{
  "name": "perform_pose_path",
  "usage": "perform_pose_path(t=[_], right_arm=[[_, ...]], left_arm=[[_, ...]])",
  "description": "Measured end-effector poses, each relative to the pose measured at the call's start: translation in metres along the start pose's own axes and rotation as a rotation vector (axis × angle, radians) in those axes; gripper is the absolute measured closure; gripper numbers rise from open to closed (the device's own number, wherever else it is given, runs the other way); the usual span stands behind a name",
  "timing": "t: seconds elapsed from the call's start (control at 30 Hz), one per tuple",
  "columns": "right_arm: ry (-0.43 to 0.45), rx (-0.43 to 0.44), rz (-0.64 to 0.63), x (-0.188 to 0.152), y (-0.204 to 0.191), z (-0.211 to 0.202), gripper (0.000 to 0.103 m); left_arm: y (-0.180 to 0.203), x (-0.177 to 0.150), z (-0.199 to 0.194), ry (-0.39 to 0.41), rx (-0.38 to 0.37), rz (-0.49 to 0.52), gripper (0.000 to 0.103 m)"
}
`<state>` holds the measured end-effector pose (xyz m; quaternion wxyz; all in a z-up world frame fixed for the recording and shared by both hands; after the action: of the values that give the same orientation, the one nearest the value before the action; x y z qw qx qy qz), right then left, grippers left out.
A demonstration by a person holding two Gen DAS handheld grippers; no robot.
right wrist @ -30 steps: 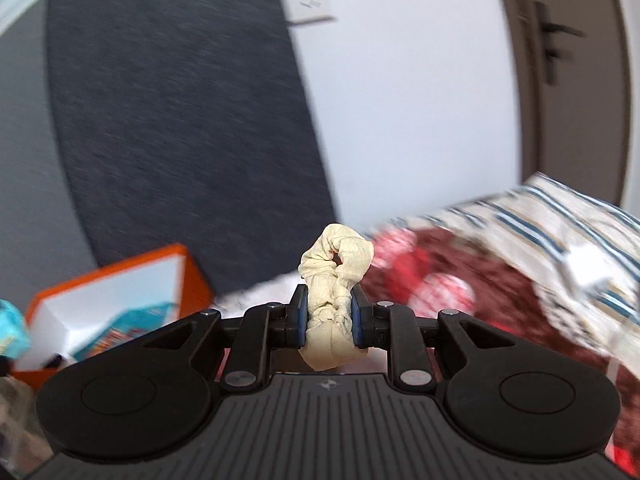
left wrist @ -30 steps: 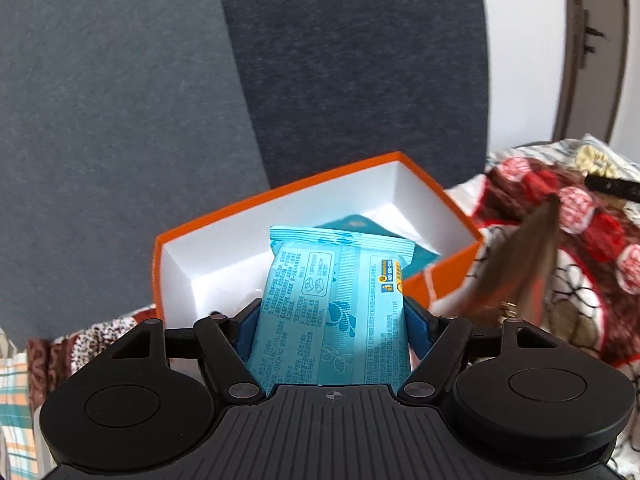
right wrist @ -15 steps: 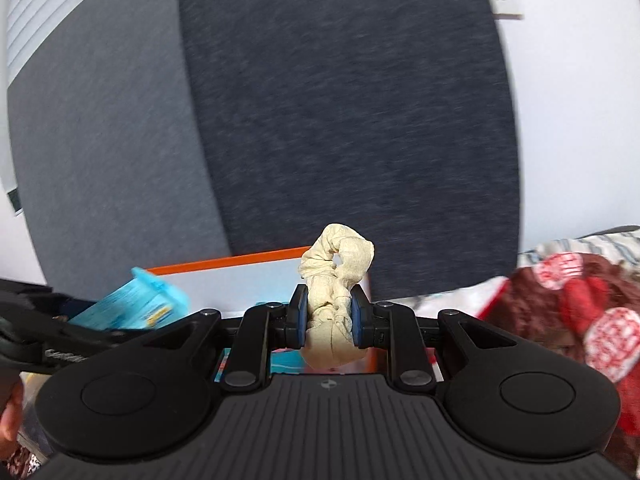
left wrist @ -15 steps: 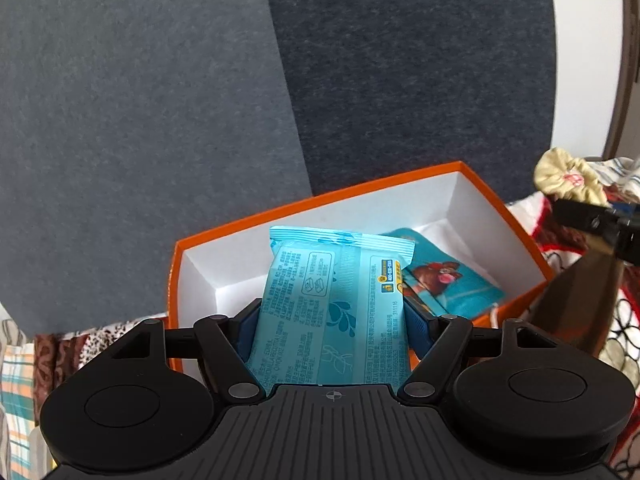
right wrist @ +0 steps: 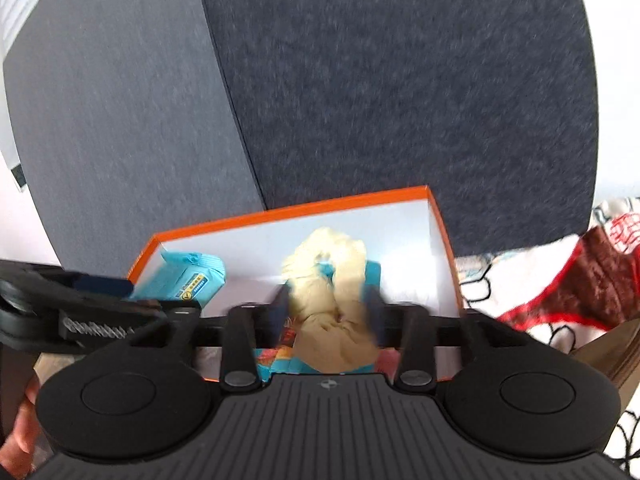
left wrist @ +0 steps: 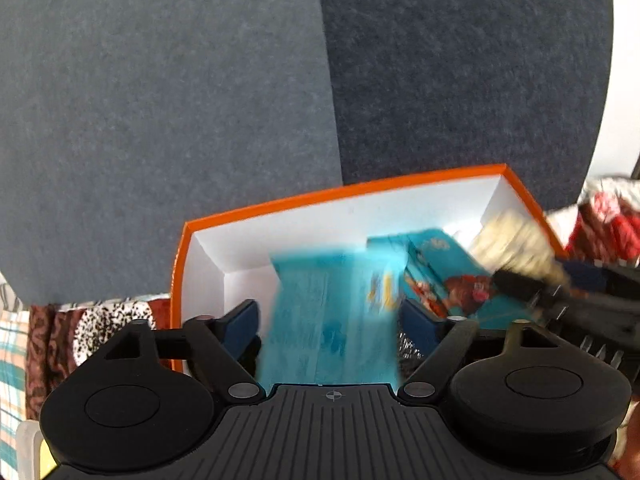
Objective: Organize soft objects
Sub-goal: 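Open both tools to drop the items into the orange box, then grasp the red plush bear with the left tool while the right tool grasps the white plush toy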
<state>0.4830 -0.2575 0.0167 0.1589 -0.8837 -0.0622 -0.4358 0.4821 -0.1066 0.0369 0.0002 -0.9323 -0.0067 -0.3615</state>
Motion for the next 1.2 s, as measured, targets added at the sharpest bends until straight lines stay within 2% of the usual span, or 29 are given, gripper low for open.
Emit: perform_pose_path(t=[0.23,0.43,0.67,0.83,1.0,1.2], right_arm=[[0.026,0.005,0.002,-0.005,0.005,-0.027,0.032],[0.05,0.027,0.009,-0.021,-0.003,-0.074,0.02],[0.014,0.084,0.032,-0.069,-0.025,-0.129,0.017],[-0.034,0.132,0.034,-0.115,-0.039,-0.161,0.016],[-0.079,0.194,0.037,-0.163,-0.063,-0.181,0.016],[-0.147,0.271,0.049,-0.211,-0.104,-0.184,0.016]], left_arm=[[-0.01,0.012,-0.033,0.092,-0.022,-0.034,0.0],[-0.02,-0.012,-0.077,0.141,-0.061,-0.017,0.0],[-0.045,-0.072,-0.135,0.156,-0.1,0.029,0.0],[-0.08,-0.125,-0.173,0.173,-0.06,0.061,0.0],[-0.131,-0.183,-0.194,0.154,-0.024,-0.005,0.0],[-0.19,-0.251,-0.192,0.08,0.04,-0.123,0.0]])
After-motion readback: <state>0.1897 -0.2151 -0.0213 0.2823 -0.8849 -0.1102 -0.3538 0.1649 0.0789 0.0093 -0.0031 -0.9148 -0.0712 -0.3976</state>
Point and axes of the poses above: each gripper's, at about its wrist camera, not at the fingertips, and z roughly the way its jaws point, y to its right, x to its top, the point moved 10 cm from there along z, roughly the way its jaws point, and after that the axes turned 7 degrees about -z, right-handed, at the moved point
